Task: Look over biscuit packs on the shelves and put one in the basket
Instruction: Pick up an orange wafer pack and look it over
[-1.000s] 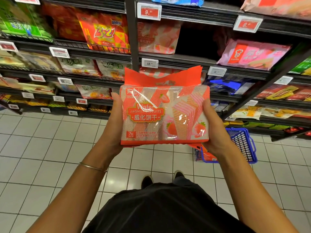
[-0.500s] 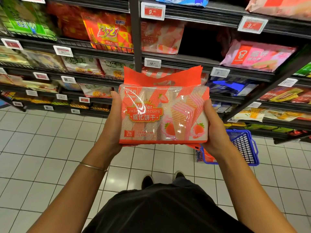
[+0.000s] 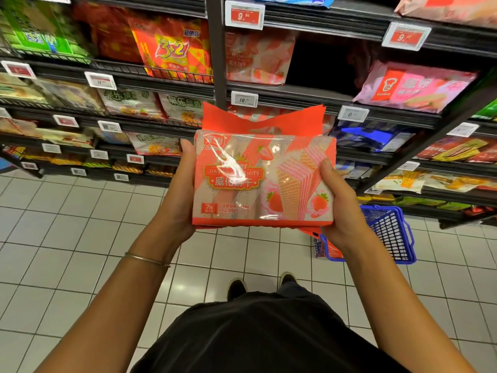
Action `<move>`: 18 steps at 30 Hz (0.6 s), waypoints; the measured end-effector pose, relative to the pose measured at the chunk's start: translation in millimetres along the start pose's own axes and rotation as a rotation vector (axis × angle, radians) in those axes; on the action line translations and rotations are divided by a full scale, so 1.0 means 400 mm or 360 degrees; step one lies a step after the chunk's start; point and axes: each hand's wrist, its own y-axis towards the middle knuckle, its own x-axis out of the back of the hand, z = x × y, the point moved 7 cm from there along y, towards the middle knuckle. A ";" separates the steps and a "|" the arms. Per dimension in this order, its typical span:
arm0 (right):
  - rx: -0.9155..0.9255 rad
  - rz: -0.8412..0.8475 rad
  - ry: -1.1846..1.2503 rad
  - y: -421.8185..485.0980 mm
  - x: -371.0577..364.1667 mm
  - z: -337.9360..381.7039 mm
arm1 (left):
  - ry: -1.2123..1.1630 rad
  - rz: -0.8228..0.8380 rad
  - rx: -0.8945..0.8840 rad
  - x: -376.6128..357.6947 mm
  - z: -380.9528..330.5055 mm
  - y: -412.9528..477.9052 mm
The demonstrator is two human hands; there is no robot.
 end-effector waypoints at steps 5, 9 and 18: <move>-0.0074 0.0008 0.0401 -0.004 0.012 -0.019 | -0.0398 0.0289 0.0081 -0.007 -0.011 -0.017; -0.0363 0.0079 0.0547 -0.003 -0.022 -0.080 | -0.0554 0.0318 0.0115 -0.042 0.017 -0.024; -0.0533 -0.0096 0.0010 0.016 -0.011 -0.135 | -0.0818 0.0164 0.0259 -0.087 0.035 -0.009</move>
